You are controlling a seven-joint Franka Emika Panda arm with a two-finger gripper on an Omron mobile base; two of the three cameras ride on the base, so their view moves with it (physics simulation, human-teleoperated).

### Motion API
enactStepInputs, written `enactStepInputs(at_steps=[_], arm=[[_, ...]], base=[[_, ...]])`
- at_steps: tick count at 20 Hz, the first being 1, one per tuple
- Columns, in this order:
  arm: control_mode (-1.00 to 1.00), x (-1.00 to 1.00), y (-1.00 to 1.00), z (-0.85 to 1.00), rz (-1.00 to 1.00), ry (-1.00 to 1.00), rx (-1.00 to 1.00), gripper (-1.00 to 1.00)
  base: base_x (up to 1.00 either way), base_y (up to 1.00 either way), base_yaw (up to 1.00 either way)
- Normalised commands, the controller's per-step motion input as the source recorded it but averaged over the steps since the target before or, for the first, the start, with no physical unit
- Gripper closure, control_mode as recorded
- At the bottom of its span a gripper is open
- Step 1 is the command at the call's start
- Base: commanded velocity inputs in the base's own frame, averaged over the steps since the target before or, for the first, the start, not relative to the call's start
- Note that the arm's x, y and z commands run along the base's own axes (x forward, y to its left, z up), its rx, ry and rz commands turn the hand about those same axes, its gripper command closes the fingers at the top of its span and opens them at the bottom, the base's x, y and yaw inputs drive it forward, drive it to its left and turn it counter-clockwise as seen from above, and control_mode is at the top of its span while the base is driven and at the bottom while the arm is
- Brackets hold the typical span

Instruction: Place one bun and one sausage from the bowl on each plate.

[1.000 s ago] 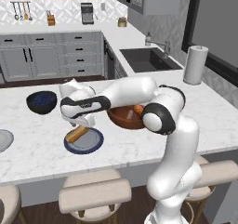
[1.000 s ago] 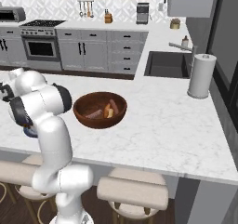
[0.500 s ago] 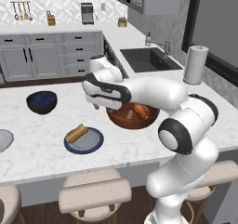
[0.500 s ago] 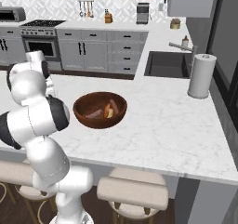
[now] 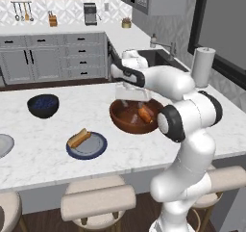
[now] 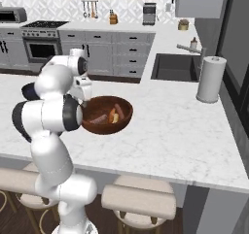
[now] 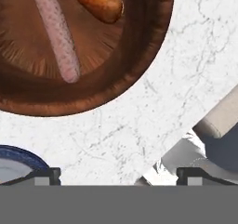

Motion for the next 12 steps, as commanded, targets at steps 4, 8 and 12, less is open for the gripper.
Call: enactStepInputs(at_steps=[4,8,12], arm=[[-1.00,0.35,-0.84,-0.30,0.03,0.29,0.00,-1.00],[-1.00,0.33,-0.23,-0.85,0.08,0.12,0.00,-1.00],[-1.00,0.27,0.00,-0.85,0.13,-0.18,0.01,-1.00]], base=[[0.00,0.00,0.00],[0.00,0.00,0.00],[0.00,0.00,0.00]])
